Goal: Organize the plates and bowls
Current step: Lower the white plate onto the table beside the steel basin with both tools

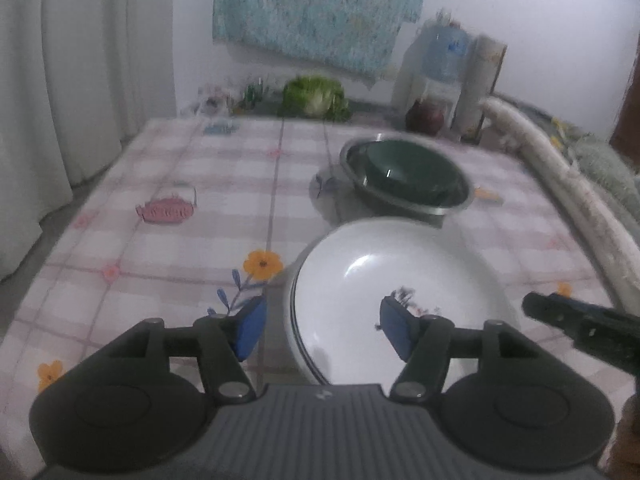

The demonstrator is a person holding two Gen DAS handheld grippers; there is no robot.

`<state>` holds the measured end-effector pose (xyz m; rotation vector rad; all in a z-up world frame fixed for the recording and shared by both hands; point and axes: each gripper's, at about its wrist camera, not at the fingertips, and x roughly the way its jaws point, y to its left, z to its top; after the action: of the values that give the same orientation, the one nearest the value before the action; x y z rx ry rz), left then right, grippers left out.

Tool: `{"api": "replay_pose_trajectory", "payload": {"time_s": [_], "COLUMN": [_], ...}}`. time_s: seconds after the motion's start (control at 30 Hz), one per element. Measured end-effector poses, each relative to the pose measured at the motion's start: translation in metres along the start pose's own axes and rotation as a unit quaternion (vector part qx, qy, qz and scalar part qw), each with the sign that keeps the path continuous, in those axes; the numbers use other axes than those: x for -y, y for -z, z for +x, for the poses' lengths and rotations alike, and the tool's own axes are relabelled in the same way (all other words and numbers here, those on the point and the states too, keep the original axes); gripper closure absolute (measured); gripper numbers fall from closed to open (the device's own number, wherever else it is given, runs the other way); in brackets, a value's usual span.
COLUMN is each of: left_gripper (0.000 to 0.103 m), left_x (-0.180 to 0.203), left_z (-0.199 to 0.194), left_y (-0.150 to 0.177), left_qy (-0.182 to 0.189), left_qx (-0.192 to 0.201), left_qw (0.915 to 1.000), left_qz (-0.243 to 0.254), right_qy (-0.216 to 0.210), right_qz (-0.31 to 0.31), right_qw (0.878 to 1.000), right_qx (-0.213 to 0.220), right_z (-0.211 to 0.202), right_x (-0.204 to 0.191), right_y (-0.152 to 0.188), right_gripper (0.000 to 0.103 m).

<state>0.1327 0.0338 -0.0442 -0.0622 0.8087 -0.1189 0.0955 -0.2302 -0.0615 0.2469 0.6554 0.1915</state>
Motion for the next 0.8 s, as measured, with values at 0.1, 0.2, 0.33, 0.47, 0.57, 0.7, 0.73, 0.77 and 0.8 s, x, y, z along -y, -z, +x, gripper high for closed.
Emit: {"api": "replay_pose_trajectory", "payload": {"time_s": [0.1,0.2,0.33,0.47,0.57,0.7,0.73,0.77,0.8], "left_gripper": [0.038,0.038,0.038,0.038,0.037,0.037,0.037,0.037,0.037], "left_x": [-0.005,-0.007,-0.007,-0.005,-0.003,-0.001,-0.001,-0.001,-0.001], "left_z": [0.015,0.026,0.035,0.037,0.036,0.036,0.036,0.036,0.036], "left_y": [-0.001,-0.001,-0.004,-0.006,-0.006,-0.006,-0.006,-0.006,-0.006], "left_qy": [0.008,0.023,0.027,0.023,0.021,0.017,0.017,0.017,0.017], "left_qx": [-0.02,-0.032,-0.041,-0.043,-0.043,-0.044,-0.044,-0.045,-0.045], "left_qw": [0.9996,0.9988,0.9983,0.9983,0.9985,0.9987,0.9987,0.9987,0.9987], "left_qz": [-0.016,-0.028,-0.033,-0.03,-0.025,-0.02,-0.02,-0.02,-0.02], "right_qy": [-0.007,-0.014,-0.025,-0.031,-0.037,-0.049,-0.05,-0.049,-0.048], "right_qz": [0.012,0.027,0.045,0.05,0.049,0.044,0.042,0.04,0.036], "right_qw": [1.0,0.999,0.998,0.997,0.996,0.995,0.995,0.995,0.995], "right_qx": [-0.015,-0.029,-0.045,-0.059,-0.066,-0.071,-0.071,-0.072,-0.074], "right_z": [0.01,0.021,0.033,0.044,0.05,0.051,0.051,0.05,0.05], "right_x": [0.003,0.006,0.01,0.01,0.007,0.003,0.002,0.001,0.0], "right_y": [0.0,0.0,-0.002,-0.003,-0.002,-0.003,-0.003,-0.003,-0.003], "right_gripper": [0.062,0.062,0.062,0.062,0.062,0.062,0.062,0.061,0.061]}}
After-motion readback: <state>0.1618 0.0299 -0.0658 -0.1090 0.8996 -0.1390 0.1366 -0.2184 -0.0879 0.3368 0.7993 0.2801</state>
